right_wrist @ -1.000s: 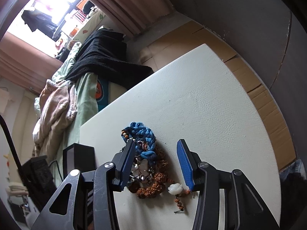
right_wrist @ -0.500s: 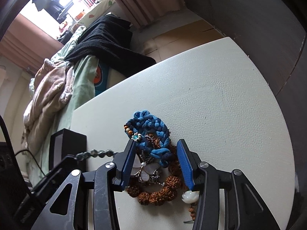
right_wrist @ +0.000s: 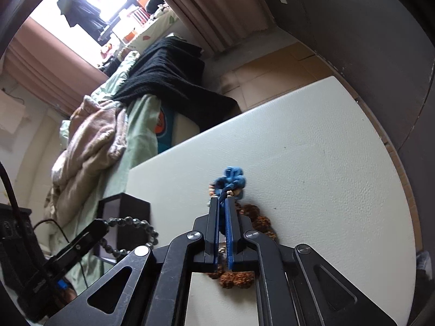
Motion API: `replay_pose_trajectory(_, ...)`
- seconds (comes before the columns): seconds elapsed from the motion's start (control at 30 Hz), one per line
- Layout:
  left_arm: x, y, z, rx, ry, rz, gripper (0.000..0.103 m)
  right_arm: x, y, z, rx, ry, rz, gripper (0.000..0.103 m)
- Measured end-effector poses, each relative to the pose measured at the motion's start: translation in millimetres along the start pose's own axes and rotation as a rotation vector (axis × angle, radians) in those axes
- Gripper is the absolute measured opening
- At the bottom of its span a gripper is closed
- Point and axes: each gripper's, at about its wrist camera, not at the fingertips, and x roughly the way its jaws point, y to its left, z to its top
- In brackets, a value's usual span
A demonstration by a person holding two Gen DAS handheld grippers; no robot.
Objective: Organize jewelry
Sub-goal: 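Place both held bracelets into the black box and open both tools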
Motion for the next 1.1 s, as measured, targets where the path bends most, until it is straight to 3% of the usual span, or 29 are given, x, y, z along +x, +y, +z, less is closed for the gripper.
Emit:
replay_pose_trajectory(0.37,-32.8,15.8,10.6,-0.033,-0.101,0.007,0.010,-17.5,36.0,-3.2,-0.021,-0.048,0.145,0.006)
replay_pose_trajectory(0.63,-54.0,44.5,16.3,-0.107,-0.165,0.048,0.010,-18.6,65.9,-12.6,-0.071,-0.053,0.202,0.006)
replay_pose_trajectory(0.7,-52.0,51.8,17.2,-0.132,-0.133,0.057,0.015,-16.7,72.1,-15.8,-0.082,-0.048,0.207,0.006)
replay_pose_trajectory(0.77,-48.1,59.6,16.2,-0.166,-0.080,0.092,0.042,-14.3,76.6,-18.6,-0.089,-0.041,0.214,0.006)
replay_pose_trajectory(0.8,-48.6,63.2,14.9,-0.183,-0.077,0.095,0.046,-14.2,78.2,-20.0,-0.092,-0.038,0.217,0.006)
replay_pose_trajectory(0.9,-59.8,68.6,12.5,-0.199,-0.110,0.100,0.054,-13.5,83.4,-25.4,-0.107,-0.029,0.224,0.006)
replay_pose_trajectory(0.97,-66.2,69.7,11.9,-0.196,-0.130,0.113,0.068,-13.1,88.7,-28.7,-0.114,-0.027,0.235,0.006)
replay_pose_trajectory(1.1,-76.8,74.0,9.2,-0.205,-0.155,0.126,0.071,-13.2,99.8,-33.7,-0.125,-0.036,0.267,0.006)
